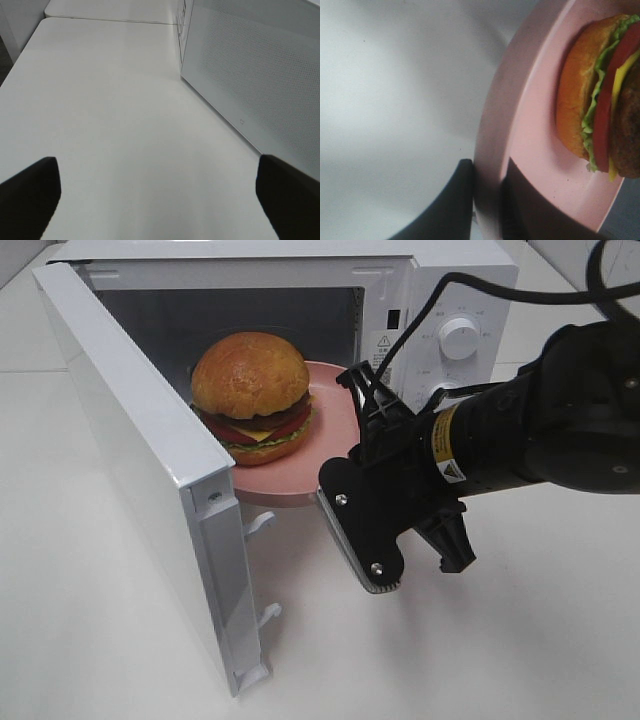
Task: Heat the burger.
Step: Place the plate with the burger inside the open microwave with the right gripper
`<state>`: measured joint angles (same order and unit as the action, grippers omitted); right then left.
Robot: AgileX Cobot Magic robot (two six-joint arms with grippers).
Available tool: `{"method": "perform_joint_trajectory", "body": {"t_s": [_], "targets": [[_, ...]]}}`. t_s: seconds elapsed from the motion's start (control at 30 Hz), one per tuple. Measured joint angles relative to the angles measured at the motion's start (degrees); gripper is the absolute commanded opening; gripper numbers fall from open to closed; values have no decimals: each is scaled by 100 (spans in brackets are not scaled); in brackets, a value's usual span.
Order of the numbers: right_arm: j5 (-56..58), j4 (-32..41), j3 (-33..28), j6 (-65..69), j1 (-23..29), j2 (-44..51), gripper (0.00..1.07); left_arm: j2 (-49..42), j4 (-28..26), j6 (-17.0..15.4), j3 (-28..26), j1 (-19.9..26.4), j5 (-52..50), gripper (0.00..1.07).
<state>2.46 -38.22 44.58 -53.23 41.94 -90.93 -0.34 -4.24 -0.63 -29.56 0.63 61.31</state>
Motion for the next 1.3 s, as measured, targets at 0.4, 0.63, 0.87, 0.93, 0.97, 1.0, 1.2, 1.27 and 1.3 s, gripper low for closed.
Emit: {"method": "perform_joint_trajectory", "body": {"t_s": [0.4,0.63,0.87,0.93,0.97,1.0,1.2,1.27,1.3], "targets": [[-109,0,779,0,-86,-762,0,0,0,0,0,0,0,98],[-97,-34,1100,-6,-327,-968,0,0,0,0,0,0,0,98],[-126,-40,1375,-11,-367,-1238,0,0,0,0,0,0,0,98],[-115,-40,1404,-29,-367,-1289,0,0,0,0,0,0,0,98],[-115,-40,1461,-52,-367,-1381,0,0,0,0,0,0,0,98],[-115,-40,1530,-74,-367,-1478,0,0,0,0,0,0,0,98],[-109,-40,1725,-115,-367,-1667,0,0,0,0,0,0,0,98],[-109,-40,1902,-115,-367,-1799,0,0,0,0,0,0,0,98],[-109,-40,1902,-115,-367,-1799,0,0,0,0,0,0,0,98]]}}
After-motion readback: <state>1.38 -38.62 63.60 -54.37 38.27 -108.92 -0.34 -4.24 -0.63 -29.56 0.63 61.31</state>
